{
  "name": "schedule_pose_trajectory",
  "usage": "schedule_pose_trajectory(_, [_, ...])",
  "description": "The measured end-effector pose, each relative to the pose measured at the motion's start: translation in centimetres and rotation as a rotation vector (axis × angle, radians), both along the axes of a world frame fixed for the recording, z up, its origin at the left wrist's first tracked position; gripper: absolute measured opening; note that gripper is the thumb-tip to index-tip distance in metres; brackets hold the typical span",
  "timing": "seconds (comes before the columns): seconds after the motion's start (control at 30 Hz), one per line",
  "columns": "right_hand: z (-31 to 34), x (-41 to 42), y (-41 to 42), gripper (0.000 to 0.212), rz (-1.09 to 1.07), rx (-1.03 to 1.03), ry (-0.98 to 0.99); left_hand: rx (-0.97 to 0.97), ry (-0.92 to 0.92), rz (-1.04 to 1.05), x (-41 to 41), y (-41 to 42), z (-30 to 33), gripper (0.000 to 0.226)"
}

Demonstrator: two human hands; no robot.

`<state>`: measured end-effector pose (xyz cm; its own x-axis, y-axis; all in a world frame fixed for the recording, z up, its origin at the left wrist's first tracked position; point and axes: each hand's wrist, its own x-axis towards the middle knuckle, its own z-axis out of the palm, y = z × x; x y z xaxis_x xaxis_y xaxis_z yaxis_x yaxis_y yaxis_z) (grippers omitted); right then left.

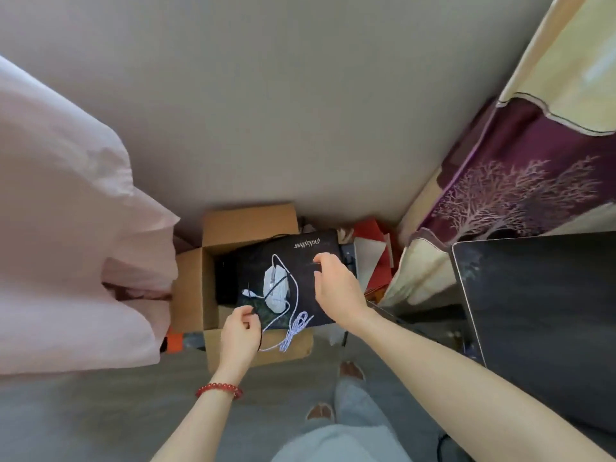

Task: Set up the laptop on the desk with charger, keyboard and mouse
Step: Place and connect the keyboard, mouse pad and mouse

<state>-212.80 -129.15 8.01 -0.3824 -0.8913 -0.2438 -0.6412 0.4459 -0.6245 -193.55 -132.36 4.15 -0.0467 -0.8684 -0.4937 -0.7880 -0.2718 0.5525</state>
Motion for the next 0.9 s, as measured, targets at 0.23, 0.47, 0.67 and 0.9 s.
schedule_pose_trajectory(0.23, [-11.0, -3.6, -2.4, 0.027, -0.369, 0.172, 0.097, 0.009, -0.179, -0.13, 0.0, -6.1, -9.8, 0.064])
schedule_pose_trajectory(0.47, [-17.2, -2.0, -4.0, 0.084, -0.418, 0.391, 0.109, 0.018, -0.222, -0.424, -0.8, -11.2, -17.6, 0.108])
schedule_pose_trajectory(0.67, [-17.6, -3.9, -4.2, 0.12, -0.547, 0.437, 0.007, 0.208, -0.096, -0.372, -5.4, -9.5, -18.2, 0.115])
schedule_pose_trajectory(0.9, [-14.9, -3.3, -4.4, 0.081, -0.619, 0.328, -0.067, 0.131, -0.043, -0.271, -4.9, -9.1, -16.9, 0.098])
